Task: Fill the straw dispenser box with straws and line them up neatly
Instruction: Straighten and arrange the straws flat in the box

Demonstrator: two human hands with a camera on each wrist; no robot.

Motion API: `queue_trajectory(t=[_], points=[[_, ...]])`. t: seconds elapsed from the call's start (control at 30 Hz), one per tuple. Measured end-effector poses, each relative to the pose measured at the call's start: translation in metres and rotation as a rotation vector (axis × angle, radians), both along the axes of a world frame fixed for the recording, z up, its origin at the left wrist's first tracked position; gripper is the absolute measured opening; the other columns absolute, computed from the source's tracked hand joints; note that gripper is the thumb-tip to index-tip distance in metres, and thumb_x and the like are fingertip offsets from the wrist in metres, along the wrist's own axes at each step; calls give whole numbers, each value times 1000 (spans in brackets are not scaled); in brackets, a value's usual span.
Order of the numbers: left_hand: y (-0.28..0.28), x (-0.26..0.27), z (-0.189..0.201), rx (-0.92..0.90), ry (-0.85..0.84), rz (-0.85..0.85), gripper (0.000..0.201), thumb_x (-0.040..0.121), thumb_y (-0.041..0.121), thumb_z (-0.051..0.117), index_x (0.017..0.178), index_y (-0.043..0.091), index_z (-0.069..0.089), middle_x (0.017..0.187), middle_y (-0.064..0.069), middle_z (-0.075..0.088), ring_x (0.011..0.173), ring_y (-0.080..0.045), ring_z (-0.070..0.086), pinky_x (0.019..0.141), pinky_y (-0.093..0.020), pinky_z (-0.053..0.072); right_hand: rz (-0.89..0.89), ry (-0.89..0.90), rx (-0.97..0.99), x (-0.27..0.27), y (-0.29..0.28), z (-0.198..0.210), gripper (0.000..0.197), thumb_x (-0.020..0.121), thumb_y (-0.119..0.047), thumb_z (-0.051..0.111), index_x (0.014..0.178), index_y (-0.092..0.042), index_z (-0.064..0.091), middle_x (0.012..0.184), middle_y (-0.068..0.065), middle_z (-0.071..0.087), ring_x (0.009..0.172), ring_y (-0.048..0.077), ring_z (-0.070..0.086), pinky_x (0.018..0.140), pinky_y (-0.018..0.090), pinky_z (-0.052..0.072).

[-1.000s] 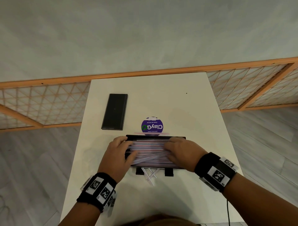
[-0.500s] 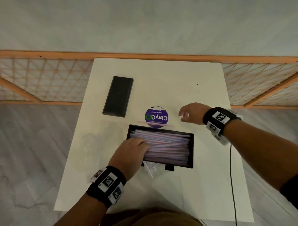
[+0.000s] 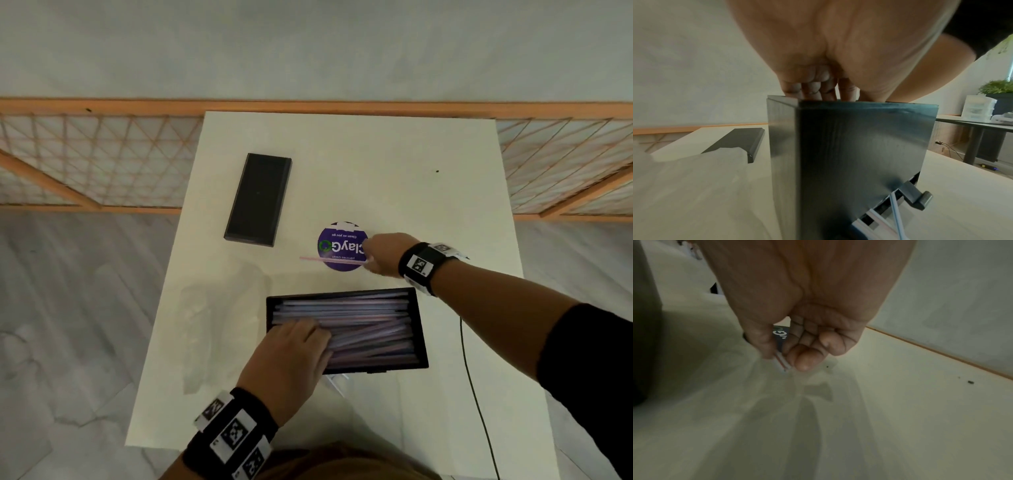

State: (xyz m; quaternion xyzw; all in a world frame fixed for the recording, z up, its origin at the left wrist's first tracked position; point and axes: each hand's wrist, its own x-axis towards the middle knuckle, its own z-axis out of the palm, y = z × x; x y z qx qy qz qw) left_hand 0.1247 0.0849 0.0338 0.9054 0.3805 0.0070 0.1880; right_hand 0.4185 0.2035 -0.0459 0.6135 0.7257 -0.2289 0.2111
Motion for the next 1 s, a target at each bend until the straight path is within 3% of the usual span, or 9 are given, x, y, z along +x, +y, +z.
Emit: queue_trajectory(t=[0.17,0.23,0.3,0.4,0.5,0.6,0.7,0.83,1.0], points=[[0,-8,8,6,-62,30,31,100,45,48,112,24,68,110,7,65,97,-13,62,86,-30,54,-46,-29,-19,7,-13,1,19,98,-27,51,108,-16,62,89,1,61,76,22,56,69,32,48],[1,-13,12,-6,-61,28,35,98,51,52,115,25,67,113,9,64,100,-12,61,89,-29,53,-106,6,-19,15,-18,18,17,96,-25,52,104,-14,62,93,4,66,77,23,57,68,32,46],[0,-18,15,-13,-46,30,40,94,57,55,118,27,66,116,10,64,104,-11,60,92,-28,51,-192,120,27,23,-26,46,15,96,-27,53,100,-14,59,95,7,68,79,25,59,69,33,47],[-3,-24,17,-4,-43,14,45,89,60,61,120,28,66,120,10,62,107,-13,60,93,-28,48,-251,322,208,27,-47,94,7,95,-28,55,95,-21,56,92,-1,67,80,23,61,70,35,50],[-7,-26,20,-11,-60,40,49,88,61,60,127,30,62,125,12,57,112,-13,58,94,-30,48,-203,471,407,16,-81,138,3,94,-25,57,97,-25,59,92,-12,62,77,11,56,67,25,48],[-12,-25,21,-15,-48,149,64,83,65,56,137,32,51,133,10,54,117,-15,55,96,-35,51,-150,575,430,-5,-118,161,6,95,-24,58,100,-26,61,94,-17,55,80,5,52,71,20,45],[-15,-23,20,52,-16,167,70,81,65,53,137,24,51,129,1,58,108,-21,59,87,-39,55,-100,539,368,-25,-146,153,4,95,-26,54,98,-26,57,93,-11,58,82,14,54,73,31,48],[-22,-19,29,159,-15,91,47,83,59,51,116,28,59,108,6,58,89,-21,62,70,-33,50,-88,396,384,-42,-171,128,9,93,-27,50,98,-23,56,100,0,64,89,24,60,76,41,53],[-21,-21,19,223,9,21,43,91,51,47,116,24,69,113,2,62,94,-24,63,74,-38,53,-129,303,458,-45,-186,112,11,92,-19,53,102,-20,59,102,3,60,88,28,60,70,40,51]])
